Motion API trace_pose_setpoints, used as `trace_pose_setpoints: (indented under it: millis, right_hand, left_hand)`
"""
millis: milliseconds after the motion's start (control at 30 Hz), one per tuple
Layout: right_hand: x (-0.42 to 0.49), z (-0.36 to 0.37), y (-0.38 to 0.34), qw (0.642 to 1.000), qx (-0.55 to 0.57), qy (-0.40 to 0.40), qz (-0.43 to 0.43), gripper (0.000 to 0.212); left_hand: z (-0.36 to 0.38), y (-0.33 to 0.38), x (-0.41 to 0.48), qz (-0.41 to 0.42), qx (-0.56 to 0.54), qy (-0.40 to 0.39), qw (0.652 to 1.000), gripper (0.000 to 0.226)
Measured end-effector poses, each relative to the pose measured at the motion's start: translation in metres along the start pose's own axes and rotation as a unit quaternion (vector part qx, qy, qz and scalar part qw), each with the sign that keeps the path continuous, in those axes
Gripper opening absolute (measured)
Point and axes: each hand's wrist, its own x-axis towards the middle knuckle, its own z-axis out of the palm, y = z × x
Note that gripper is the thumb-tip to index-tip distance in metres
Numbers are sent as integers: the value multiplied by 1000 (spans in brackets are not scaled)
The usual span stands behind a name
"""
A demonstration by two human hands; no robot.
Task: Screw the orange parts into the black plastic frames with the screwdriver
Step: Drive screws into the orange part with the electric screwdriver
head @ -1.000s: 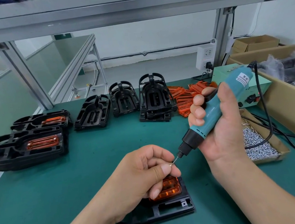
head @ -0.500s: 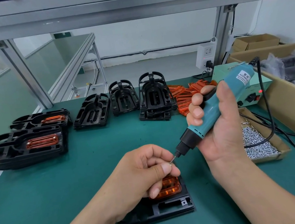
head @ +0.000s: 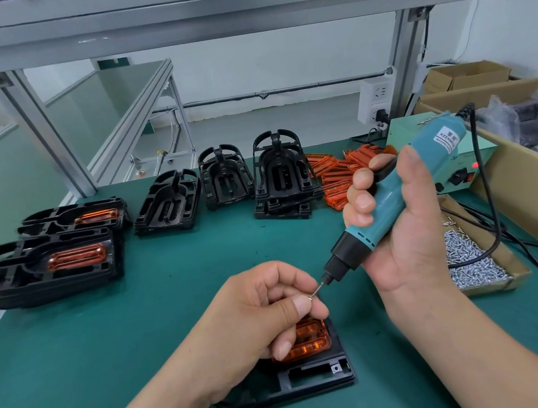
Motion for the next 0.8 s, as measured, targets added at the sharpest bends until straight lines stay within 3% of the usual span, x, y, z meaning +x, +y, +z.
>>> trace_pose_setpoints:
  millis: [400,800]
  right_hand:
    - [0,1,1,998,-31,-45,-6,28]
    - [1,0,4,999,-16,30,-8,35]
  left_hand:
    - [2,-1,-1,21,63,25,997,24]
    - [0,-6,1,53,79,70,993,13]
